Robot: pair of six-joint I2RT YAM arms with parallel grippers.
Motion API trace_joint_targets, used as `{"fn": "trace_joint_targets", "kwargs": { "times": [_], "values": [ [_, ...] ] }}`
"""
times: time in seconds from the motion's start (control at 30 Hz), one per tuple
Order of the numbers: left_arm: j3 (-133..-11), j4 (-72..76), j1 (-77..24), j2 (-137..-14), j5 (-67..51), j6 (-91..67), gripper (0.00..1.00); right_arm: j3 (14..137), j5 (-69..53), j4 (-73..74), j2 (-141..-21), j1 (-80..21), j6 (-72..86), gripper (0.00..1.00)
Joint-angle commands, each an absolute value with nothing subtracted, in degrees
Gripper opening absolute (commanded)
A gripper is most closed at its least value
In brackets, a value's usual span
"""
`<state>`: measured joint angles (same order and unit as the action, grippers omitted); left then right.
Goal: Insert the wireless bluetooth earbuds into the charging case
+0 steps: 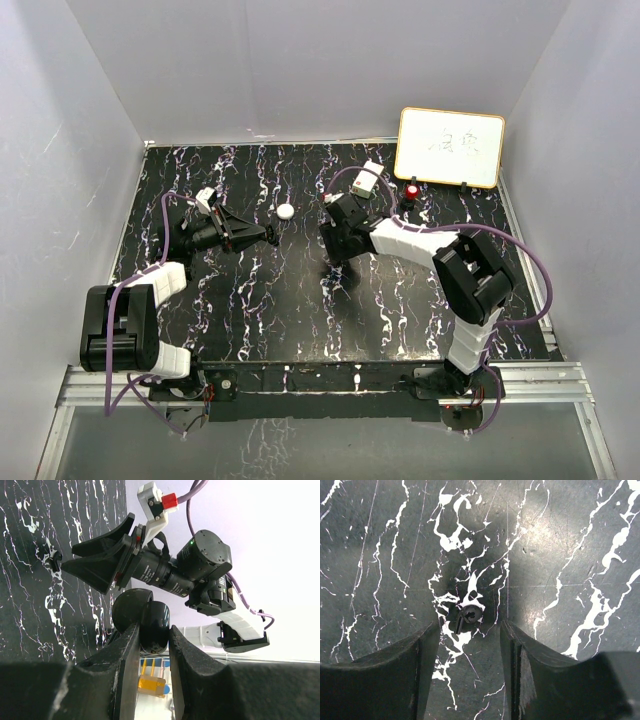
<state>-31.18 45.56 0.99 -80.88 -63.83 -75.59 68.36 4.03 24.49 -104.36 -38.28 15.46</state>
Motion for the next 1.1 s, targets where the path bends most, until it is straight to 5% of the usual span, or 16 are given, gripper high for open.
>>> {"fn": "trace_joint_targets", "kwargs": {
  "times": [0.0,1.07],
  "values": [
    [-32.17,45.66,1.04,-78.66,-64.68,-75.32,0.00,69.11,1.20,20.90,-101.28,-36.92,18.56,0.48],
    [-31.20,47.55,1.05,-78.69,-64.81,-76.20,0.00,66.84,-0.82,17.93,-105.09,-35.28,23.38,0.38]
  ]
}}
